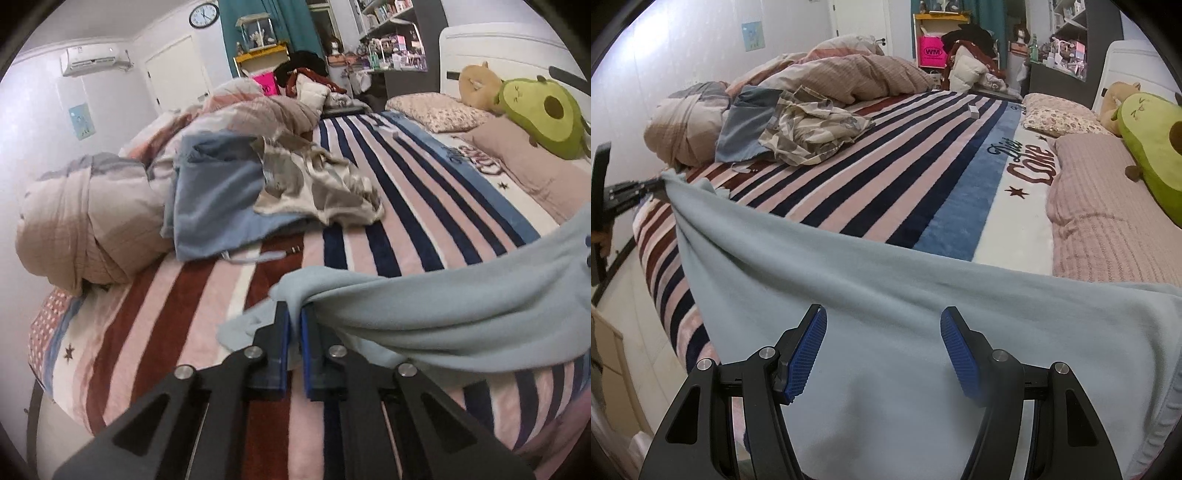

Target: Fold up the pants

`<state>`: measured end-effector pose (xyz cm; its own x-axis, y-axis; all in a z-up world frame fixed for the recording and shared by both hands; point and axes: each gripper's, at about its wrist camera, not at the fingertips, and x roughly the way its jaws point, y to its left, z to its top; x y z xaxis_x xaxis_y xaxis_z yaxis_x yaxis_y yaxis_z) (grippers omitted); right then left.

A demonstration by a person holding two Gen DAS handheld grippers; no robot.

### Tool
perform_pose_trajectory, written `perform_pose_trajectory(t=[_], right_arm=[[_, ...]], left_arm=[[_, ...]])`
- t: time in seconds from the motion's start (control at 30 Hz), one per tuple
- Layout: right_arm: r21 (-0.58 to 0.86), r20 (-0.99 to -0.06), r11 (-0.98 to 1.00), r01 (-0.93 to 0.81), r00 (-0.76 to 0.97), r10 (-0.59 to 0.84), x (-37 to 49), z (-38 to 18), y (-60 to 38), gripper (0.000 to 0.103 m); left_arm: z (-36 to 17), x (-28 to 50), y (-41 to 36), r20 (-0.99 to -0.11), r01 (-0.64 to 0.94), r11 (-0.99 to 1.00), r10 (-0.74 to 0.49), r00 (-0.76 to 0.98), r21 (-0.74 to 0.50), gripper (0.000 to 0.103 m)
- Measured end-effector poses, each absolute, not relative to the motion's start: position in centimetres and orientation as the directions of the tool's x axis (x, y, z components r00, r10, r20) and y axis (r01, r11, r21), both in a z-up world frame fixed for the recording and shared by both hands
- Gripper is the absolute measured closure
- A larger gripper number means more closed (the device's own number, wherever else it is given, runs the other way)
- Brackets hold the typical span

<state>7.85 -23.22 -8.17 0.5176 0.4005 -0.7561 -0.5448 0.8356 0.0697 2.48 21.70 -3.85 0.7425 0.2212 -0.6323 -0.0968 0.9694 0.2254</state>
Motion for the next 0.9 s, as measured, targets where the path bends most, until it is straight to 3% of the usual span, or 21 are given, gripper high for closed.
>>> perform_pose_trajectory(t=[0.23,0.37,0.43,0.5,0.57,0.67,0.73,0.77,0.9], right_arm=[[0.078,-0.756,0.84,-0.536,0.518,0.4,8.1,-8.4,-23.7,0.043],[0.083,-0.756,0.835,-0.543,0.512,0.408,8.1,-8.4,-23.5,0.043],[0.076,-0.756,0.832,-0.55,0.512,0.408,7.9,-8.4,-23.3,0.043],[0.082,-0.755,0.832,-0.549,0.511,0.411,8.0,-8.5,-23.4,0.043],[0.088,-0.755,0.833,-0.547,0.509,0.414,8.0,-8.6,-23.5,0.043],[0.086,-0.756,0.834,-0.544,0.51,0.41,8.0,-8.6,-23.6,0.043],[0.086,-0.758,0.836,-0.542,0.509,0.408,8.0,-8.6,-23.7,0.043],[0.086,-0.76,0.838,-0.54,0.508,0.406,8.0,-8.7,-23.8,0.043],[0.096,-0.764,0.838,-0.537,0.5,0.407,8.3,-9.0,-23.7,0.043]], left_arm=[[-0.6,2.1,20.3,-0.535,-0.155,0.94,0.303,0.789,0.304,0.097],[0.2,3.7,20.8,-0.563,-0.149,0.945,0.295,0.772,0.291,0.095],[-0.9,5.6,21.1,-0.575,-0.157,0.93,0.332,0.748,0.332,0.088],[-2.3,7.4,21.5,-0.552,-0.192,0.899,0.398,0.733,0.393,0.065],[-3.9,9.2,22.5,-0.543,-0.235,0.869,0.461,0.702,0.435,0.054],[-4.7,9.7,24.0,-0.596,-0.26,0.894,0.44,0.672,0.366,0.054],[-4.2,8.4,24.4,-0.615,-0.258,0.92,0.389,0.686,0.294,0.049],[-4.0,7.6,24.3,-0.629,-0.232,0.939,0.343,0.698,0.254,0.044],[-4.7,4.6,23.0,-0.713,-0.104,0.991,0.129,0.69,0.079,0.043]])
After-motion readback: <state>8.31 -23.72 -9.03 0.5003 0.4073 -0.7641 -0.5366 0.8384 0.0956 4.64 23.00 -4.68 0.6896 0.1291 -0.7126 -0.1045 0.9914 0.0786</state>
